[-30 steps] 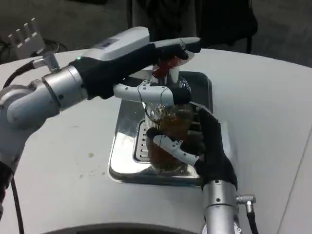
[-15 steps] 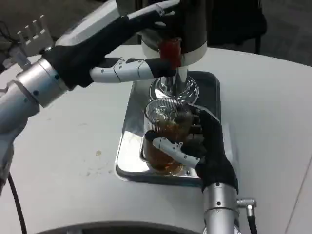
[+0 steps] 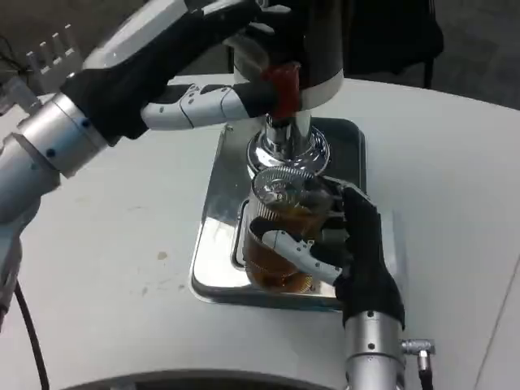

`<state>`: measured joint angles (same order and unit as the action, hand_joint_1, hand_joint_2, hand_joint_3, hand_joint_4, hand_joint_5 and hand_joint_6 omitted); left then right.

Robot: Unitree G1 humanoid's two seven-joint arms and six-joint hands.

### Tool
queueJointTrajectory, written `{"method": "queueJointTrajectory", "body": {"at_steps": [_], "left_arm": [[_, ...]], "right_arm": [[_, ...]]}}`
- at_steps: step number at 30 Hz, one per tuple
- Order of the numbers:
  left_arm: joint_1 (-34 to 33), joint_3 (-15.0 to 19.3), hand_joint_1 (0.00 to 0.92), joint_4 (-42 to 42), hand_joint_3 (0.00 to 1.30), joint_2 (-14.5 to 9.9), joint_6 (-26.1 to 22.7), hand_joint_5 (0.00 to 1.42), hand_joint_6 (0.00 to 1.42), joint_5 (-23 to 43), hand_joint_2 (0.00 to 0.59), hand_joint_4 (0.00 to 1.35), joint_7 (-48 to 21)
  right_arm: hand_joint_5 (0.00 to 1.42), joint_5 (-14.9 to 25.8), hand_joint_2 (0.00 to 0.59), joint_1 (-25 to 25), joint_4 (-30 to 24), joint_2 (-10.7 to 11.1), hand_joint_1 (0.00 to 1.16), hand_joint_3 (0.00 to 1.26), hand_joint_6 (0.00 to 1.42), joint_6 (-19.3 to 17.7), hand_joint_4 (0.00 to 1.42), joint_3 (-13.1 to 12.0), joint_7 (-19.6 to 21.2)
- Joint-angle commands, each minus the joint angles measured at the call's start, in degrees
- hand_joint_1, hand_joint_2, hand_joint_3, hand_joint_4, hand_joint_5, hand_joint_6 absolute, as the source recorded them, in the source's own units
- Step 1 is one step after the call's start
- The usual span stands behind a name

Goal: Grasp the cup under the faucet to collect the drink, then remove the cup.

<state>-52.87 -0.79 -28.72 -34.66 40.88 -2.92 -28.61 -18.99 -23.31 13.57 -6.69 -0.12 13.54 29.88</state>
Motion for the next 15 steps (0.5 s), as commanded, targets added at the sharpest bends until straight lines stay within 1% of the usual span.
{"method": "queueJointTrajectory", "body": {"at_steps": [1, 2, 4, 10, 15], "left_arm": [[1.8, 1.4, 0.000, 2.3, 0.20, -0.4, -0.5, 0.37, 0.46, 1.1, 0.093, 0.26, 0.2], [2.1, 1.7, 0.000, 2.8, 0.20, -0.4, -0.7, 0.37, 0.46, 1.4, 0.094, 0.26, 0.2], [2.7, 2.3, 0.000, 3.8, 0.20, -0.5, -1.1, 0.37, 0.46, 1.9, 0.095, 0.26, 0.2], [4.0, 3.7, 0.000, 5.7, 0.21, -0.8, -2.3, 0.37, 0.48, 3.0, 0.095, 0.27, 0.0], [4.6, 4.4, 0.000, 6.9, 0.21, -0.7, -3.0, 0.37, 0.48, 3.4, 0.095, 0.28, 0.0]], "right_arm": [[0.87, -0.7, 0.177, 1.9, -5.2, -2.6, 0.89, 0.62, 0.96, -0.8, 0.68, 0.0, 0.7], [0.88, -1.1, 0.173, 2.3, -6.0, -2.4, 0.89, 0.63, 0.97, -0.6, 0.69, 0.1, 0.8], [0.90, -0.6, 0.169, 3.2, -7.3, -2.3, 0.90, 0.64, 1.00, -0.4, 0.71, -0.2, 0.3], [0.94, -0.9, 0.154, 5.5, -10.3, -1.3, 0.91, 0.69, 1.07, 0.9, 0.74, 0.2, -1.2], [0.96, -0.8, 0.145, 6.7, -11.6, -0.9, 0.92, 0.70, 1.08, 1.1, 0.75, 0.1, -1.9]]}}
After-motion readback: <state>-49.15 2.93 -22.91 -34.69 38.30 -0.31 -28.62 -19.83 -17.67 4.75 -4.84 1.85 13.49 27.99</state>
